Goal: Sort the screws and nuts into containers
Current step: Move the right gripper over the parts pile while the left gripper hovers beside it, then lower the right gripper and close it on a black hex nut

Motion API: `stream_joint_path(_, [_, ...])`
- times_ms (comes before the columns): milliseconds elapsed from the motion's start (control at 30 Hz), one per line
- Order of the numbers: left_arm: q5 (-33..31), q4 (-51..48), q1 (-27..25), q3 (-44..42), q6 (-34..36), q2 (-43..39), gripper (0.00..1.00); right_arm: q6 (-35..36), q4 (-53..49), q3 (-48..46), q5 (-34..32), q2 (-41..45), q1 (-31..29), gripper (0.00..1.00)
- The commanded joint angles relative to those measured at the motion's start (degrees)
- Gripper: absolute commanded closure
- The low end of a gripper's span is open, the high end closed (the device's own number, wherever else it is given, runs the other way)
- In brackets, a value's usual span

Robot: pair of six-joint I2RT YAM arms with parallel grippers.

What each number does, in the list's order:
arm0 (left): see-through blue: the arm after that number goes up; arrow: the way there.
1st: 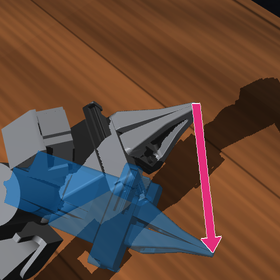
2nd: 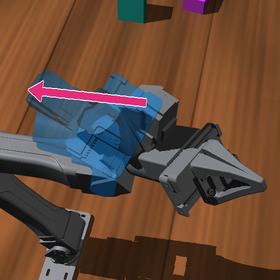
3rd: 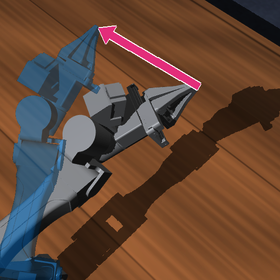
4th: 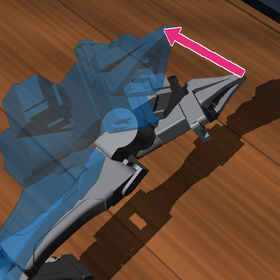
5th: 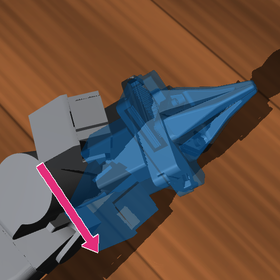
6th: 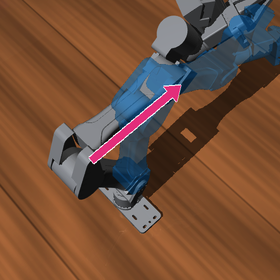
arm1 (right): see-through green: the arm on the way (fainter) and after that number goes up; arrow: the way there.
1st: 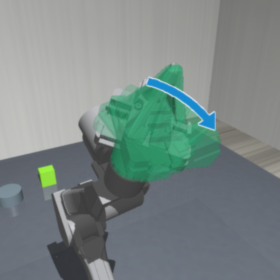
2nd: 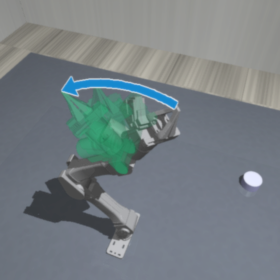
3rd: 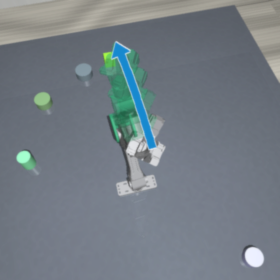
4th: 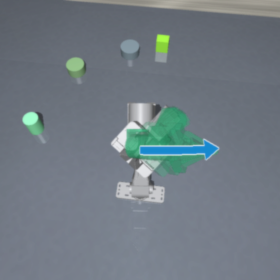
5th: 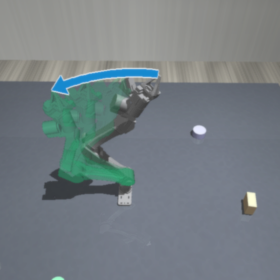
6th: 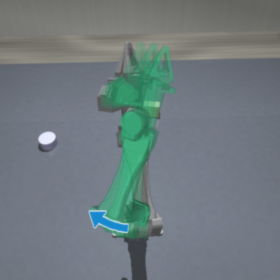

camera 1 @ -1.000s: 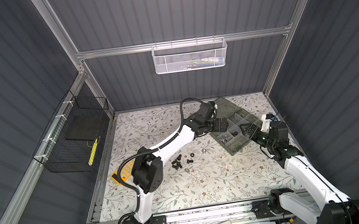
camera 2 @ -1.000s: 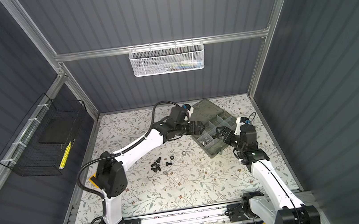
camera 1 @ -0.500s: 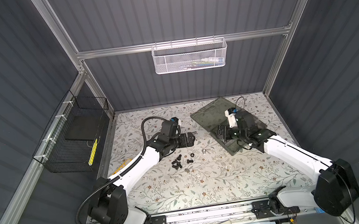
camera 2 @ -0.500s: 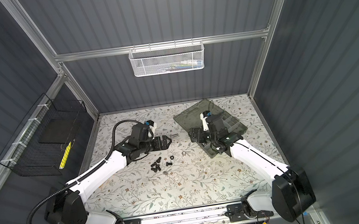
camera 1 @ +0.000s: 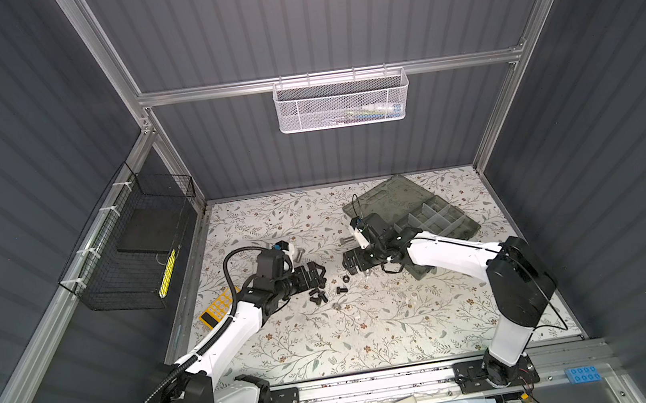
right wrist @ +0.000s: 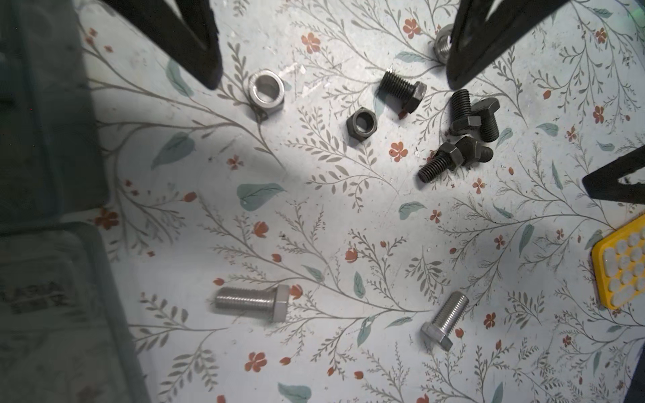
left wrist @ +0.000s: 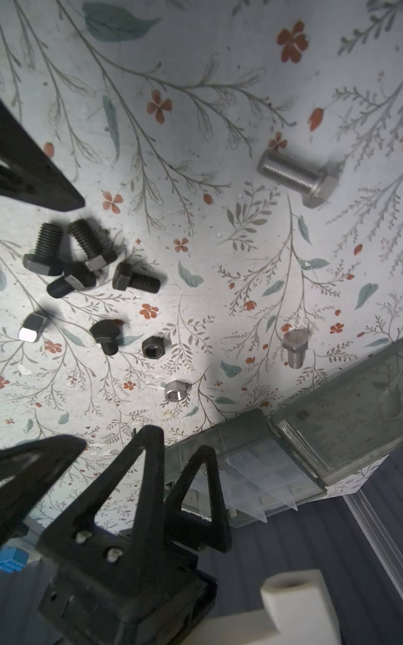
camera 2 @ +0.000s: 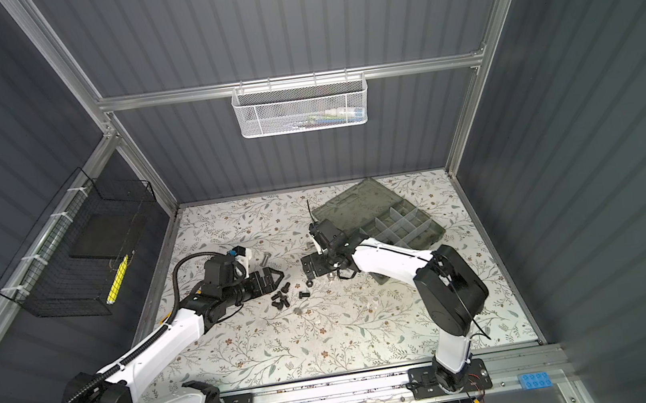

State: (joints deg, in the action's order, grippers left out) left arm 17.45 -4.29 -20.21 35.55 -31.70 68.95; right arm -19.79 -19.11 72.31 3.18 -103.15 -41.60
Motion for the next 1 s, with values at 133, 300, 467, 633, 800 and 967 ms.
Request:
stream_joint_path(133, [7.8, 9.9, 2.9, -5.4, 0.5, 1.5, 0.00, 0.9, -6.2, 6.1, -1.7, -7.2, -2.4, 0.01])
stream_joint_path(300, [10.2, 18.5, 3.0, -9.6, 0.3, 3.1, 0.00, 0.6, -7.3, 7.6, -2.7, -10.2, -3.8, 0.01])
stream_joint_path(467, [9.9, 21.8, 3.1, -11.5, 0.3, 1.7, 0.00, 0.5, -8.5, 9.0, -3.6, -12.1, -4.6, 0.01])
stream_joint_path(633, [9.5, 22.0, 3.1, -12.7, 0.3, 0.4, 0.00, 0.4, -9.5, 10.8, -3.9, -14.0, -5.2, 0.01])
stream_joint_path(800, [9.9, 22.5, 3.1, -12.4, 0.1, 1.4, 0.00, -0.1, -10.1, 11.9, -4.5, -15.4, -6.1, 0.01])
stream_joint_path(967, [10.0, 22.7, 3.1, -12.3, 0.1, 1.7, 0.00, -0.4, -10.7, 11.9, -5.3, -16.4, -6.6, 0.01])
